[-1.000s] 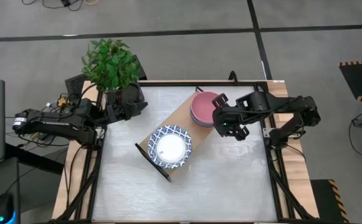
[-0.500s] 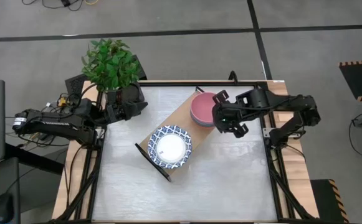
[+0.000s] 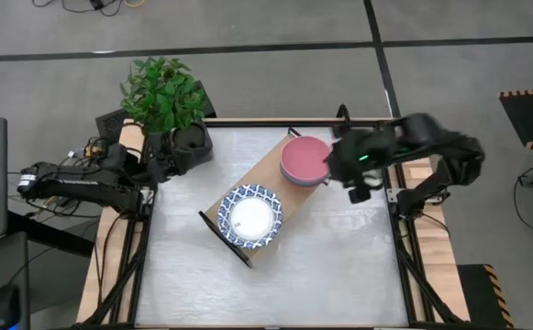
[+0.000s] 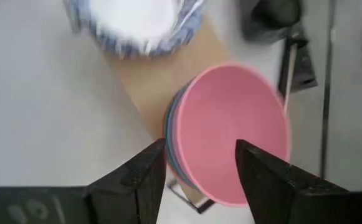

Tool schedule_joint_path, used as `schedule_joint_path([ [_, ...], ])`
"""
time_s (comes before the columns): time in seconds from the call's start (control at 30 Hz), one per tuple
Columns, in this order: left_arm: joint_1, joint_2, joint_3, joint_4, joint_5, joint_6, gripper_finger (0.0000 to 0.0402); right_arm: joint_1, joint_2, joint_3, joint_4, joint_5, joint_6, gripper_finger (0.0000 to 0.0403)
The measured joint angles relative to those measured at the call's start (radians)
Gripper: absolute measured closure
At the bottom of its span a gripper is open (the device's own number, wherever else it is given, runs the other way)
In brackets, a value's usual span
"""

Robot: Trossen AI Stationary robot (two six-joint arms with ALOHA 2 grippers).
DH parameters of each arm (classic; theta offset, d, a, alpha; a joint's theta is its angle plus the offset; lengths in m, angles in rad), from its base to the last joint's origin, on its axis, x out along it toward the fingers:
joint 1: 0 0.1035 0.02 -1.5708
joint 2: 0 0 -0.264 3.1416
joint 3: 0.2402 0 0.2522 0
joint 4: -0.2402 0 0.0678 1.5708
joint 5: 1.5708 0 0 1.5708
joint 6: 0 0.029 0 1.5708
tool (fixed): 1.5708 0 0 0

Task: Place and stack bowls onto a shelf
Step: Return to Home Position

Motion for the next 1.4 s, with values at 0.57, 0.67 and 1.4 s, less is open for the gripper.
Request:
schedule_joint_path([
  [0.57,-0.005,-0.245,-0.001,-0.409,-0.005,0.428,0.0402,0.053,-0.565,-0.324,0.188,-0.019,0.341,0.0191],
  [0.67,-0.016,-0.286,-0.026,-0.476,-0.001,0.494,0.0402,0.079,-0.728,-0.56,0.434,-0.02,0.351,0.0191],
  [1.4,-0.019,-0.776,-0.543,-0.424,0.034,0.407,0.0402,0.14,-1.404,-1.555,1.236,-0.019,0.466,0.0191],
])
